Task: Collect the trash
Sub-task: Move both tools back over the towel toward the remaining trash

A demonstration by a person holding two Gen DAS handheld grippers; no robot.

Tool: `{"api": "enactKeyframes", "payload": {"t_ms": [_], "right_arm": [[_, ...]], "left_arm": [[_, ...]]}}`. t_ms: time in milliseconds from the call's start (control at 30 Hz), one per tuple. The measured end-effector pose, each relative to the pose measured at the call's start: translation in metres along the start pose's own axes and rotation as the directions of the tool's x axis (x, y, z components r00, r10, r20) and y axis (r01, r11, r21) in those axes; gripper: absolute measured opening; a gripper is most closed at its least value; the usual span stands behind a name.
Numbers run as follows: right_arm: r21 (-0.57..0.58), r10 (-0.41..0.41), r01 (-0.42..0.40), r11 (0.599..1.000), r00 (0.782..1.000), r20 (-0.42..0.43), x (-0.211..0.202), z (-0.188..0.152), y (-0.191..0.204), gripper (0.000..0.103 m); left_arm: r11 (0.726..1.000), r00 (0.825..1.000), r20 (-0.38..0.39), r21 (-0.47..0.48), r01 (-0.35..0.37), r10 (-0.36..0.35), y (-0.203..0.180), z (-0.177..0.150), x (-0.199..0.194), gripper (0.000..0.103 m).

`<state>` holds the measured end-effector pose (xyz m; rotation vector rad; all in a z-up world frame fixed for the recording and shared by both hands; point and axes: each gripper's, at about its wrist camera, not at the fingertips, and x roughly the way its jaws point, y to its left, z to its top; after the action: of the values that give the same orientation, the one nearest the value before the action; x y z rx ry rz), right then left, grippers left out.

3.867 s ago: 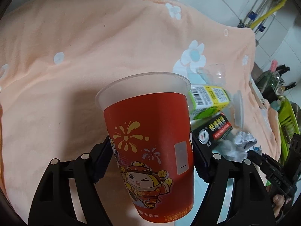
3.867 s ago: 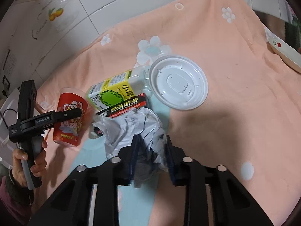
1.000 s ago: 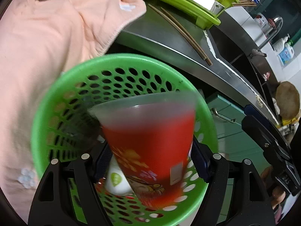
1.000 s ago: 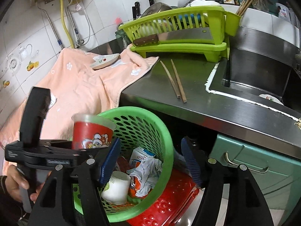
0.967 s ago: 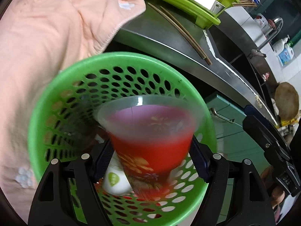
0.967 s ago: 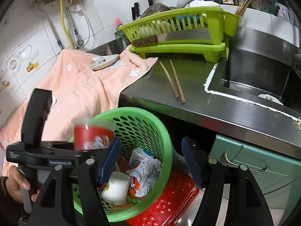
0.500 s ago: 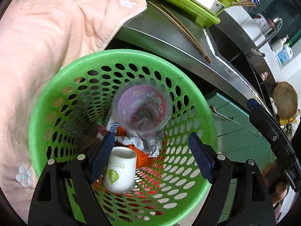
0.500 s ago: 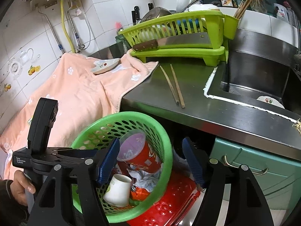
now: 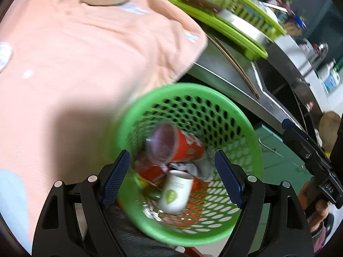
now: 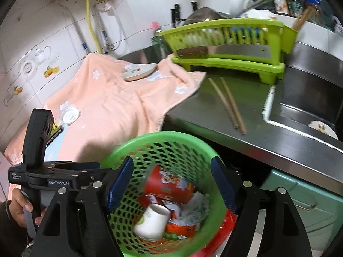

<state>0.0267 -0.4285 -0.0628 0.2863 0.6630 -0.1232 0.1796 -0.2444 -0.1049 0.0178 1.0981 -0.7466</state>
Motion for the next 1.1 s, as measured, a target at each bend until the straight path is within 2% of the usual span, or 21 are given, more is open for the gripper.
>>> {"api": "enactKeyframes", "payload": {"t_ms": [267,533,867,1033,1100], "right_arm": [[-0.086,0.086,-0.089,0.992,0.996,-0.039,0.031,0.016,0.050,0.075],[-0.166,0.176,-0.191,0.968,0.980,-0.097,0.065,0.034,0.107,0.075],[-0.209,0.304,-0.340,0.917,0.934,-0.187,0.118,0.060,0.182,0.078],[-0.242,0.342,-0.394,0.887,0.911,-0.231,0.143,0.070,0.218,0.081],[-0.255,0.360,-0.420,0.871,0.898,-0.251,0.154,0.074,0.234,0.082]], "left_arm": [[0.993,0.992,0.092,-0.090,-0.076,0.084,0.059,-0.001,-0.053,0.080],[0.968,0.965,0.165,-0.183,-0.173,0.204,0.126,-0.005,-0.101,0.080],[0.912,0.919,0.196,-0.303,-0.276,0.343,0.213,-0.015,-0.151,0.080],[0.890,0.902,0.198,-0.339,-0.304,0.383,0.252,-0.019,-0.168,0.080],[0.888,0.901,0.196,-0.340,-0.309,0.388,0.262,-0.019,-0.169,0.080]]}}
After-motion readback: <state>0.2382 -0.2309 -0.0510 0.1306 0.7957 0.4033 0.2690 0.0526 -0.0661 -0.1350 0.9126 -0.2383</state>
